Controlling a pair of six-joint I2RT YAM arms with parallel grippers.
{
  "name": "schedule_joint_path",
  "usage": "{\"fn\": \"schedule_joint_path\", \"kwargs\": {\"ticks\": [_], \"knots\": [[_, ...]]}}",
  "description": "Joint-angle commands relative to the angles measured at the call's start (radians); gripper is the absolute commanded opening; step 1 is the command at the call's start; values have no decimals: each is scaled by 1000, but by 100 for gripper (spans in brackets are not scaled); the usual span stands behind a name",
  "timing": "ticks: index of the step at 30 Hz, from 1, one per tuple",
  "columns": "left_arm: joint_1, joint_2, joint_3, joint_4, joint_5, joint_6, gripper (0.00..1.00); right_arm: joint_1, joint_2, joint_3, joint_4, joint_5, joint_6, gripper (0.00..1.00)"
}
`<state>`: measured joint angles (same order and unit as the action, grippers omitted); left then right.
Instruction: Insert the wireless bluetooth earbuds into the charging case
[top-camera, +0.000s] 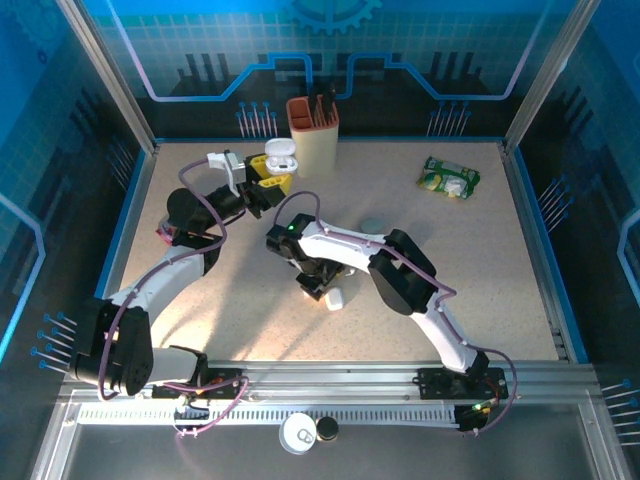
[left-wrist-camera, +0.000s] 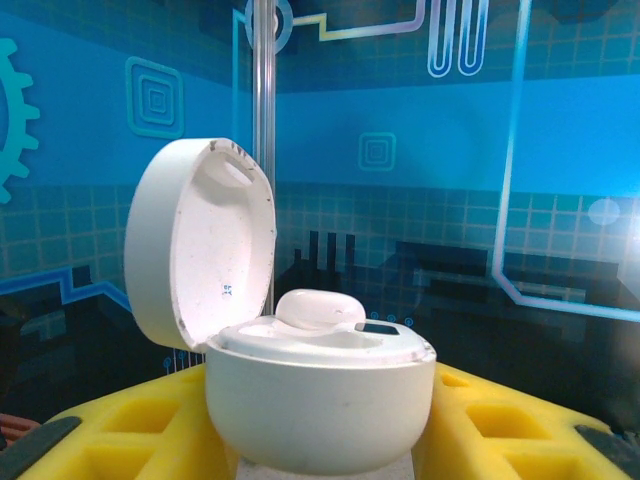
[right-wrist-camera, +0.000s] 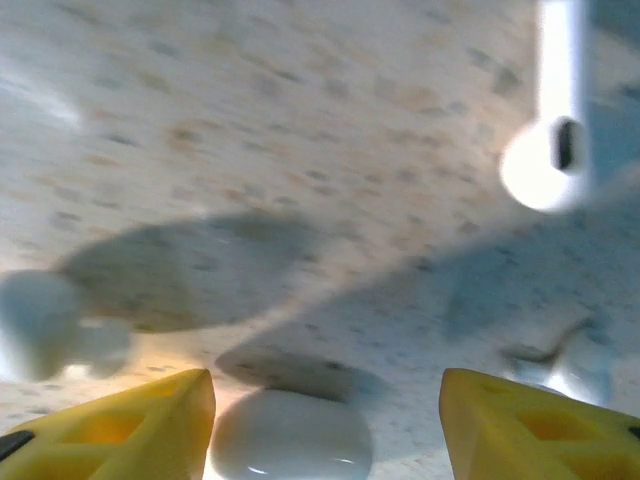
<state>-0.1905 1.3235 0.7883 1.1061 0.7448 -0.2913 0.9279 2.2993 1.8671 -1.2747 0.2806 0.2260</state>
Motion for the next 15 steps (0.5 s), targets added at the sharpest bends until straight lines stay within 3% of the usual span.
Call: {"fn": "schedule_joint_path", "kwargs": {"ticks": [1,8,15], "knots": [[13,11,21,53,-5,-20,45,-30,-60,-15,-28,17,-26,61],[37,10,28,58,-12,-22,45,-28,-144,-35,48,-144,-38,61],[107,12,79,51,-29,-25,45,12,-69,80,-34,-79,70,57]]}}
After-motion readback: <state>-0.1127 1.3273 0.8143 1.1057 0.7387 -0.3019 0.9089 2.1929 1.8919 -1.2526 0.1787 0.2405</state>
